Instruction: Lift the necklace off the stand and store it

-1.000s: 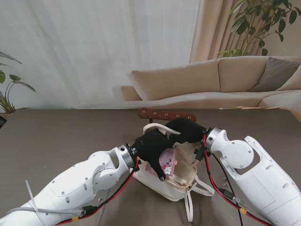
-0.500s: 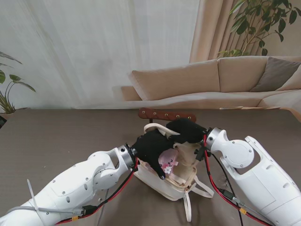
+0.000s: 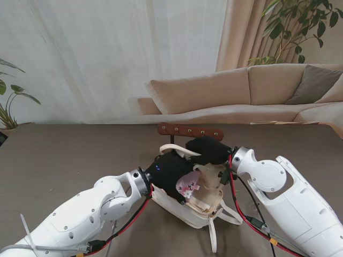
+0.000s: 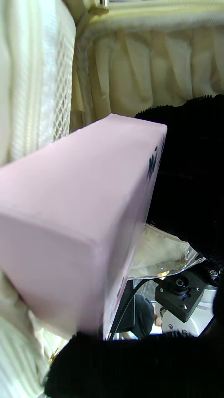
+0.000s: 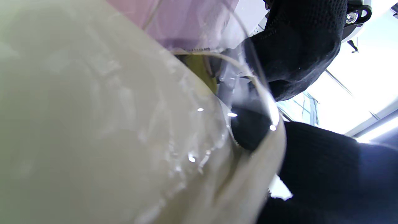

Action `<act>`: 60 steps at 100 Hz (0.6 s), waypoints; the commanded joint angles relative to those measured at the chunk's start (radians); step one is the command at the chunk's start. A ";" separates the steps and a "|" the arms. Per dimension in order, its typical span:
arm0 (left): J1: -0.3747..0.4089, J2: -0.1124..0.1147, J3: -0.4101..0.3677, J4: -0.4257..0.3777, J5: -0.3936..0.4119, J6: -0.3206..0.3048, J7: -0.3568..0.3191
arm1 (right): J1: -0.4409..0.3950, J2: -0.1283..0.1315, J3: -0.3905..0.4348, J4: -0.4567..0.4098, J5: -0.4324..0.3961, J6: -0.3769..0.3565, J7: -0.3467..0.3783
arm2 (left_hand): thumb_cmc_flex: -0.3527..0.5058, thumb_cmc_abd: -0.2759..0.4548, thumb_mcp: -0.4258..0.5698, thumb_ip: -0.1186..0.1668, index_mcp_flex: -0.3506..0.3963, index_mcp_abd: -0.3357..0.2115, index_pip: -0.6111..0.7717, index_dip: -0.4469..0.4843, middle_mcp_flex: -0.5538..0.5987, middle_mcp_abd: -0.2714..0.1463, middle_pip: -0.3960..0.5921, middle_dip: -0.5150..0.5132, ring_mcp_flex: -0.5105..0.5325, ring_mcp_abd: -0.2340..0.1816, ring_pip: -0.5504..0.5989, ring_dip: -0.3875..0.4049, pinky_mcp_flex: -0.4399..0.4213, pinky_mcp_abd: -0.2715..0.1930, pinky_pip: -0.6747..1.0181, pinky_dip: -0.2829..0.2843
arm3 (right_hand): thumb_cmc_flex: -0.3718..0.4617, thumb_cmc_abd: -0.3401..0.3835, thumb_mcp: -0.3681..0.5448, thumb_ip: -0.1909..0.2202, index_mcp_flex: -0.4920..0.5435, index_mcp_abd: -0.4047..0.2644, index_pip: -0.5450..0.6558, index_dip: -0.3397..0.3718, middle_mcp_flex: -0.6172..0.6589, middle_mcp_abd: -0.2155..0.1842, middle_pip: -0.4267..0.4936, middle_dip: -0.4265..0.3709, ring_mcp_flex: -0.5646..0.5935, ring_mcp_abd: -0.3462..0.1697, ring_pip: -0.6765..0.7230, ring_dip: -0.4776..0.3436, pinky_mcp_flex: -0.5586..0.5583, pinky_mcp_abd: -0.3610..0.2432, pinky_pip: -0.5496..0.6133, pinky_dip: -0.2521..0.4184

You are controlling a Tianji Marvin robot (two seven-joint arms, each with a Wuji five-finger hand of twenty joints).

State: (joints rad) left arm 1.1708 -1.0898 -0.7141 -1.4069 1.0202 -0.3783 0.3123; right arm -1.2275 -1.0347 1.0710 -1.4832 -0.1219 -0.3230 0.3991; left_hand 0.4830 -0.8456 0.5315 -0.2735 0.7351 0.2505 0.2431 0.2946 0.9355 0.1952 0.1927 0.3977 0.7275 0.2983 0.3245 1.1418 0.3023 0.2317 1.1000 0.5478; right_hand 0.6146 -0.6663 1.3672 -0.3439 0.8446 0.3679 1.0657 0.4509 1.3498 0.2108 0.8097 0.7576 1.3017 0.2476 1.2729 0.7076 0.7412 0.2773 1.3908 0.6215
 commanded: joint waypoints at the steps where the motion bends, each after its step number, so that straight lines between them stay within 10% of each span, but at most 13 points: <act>1: -0.015 -0.013 -0.018 -0.028 -0.008 0.012 -0.012 | -0.024 -0.020 -0.029 -0.019 0.003 -0.005 0.039 | 0.090 0.227 0.417 0.150 -0.017 -0.084 -0.001 -0.004 -0.138 -0.009 -0.028 -0.021 -0.052 0.047 -0.046 -0.014 -0.054 0.026 -0.029 0.015 | -0.017 -0.011 -0.018 -0.019 0.089 -0.632 0.114 0.022 0.002 -0.135 0.026 -0.001 0.009 -0.129 -0.017 0.010 0.094 -0.021 0.031 0.031; 60: 0.066 0.002 -0.073 -0.090 -0.006 0.038 -0.072 | -0.020 -0.024 -0.023 -0.003 0.044 0.029 0.057 | 0.002 0.315 0.296 0.173 -0.118 0.000 -0.130 -0.161 -0.374 0.047 -0.104 -0.210 -0.452 0.060 -0.178 -0.213 -0.301 -0.010 -0.479 -0.219 | -0.014 -0.015 -0.016 -0.020 0.092 -0.621 0.113 0.020 0.009 -0.129 0.032 0.003 0.009 -0.129 0.006 0.018 0.101 -0.019 0.038 0.031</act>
State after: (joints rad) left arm 1.2470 -1.0777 -0.7684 -1.4620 1.0234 -0.3537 0.2566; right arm -1.2276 -1.0454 1.0685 -1.4779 -0.0764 -0.2959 0.4231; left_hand 0.4330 -0.6755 0.6786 -0.2118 0.6214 0.3095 0.0948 0.1430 0.6998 0.2172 0.1186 0.2111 0.3867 0.3041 0.2606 0.9719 0.0595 0.2171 0.7285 0.3655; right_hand 0.6139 -0.6799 1.3464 -0.3565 0.8446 0.3052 1.1013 0.4622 1.3498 0.1661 0.8343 0.7576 1.3029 0.2090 1.2756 0.7141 0.7473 0.2773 1.3909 0.6215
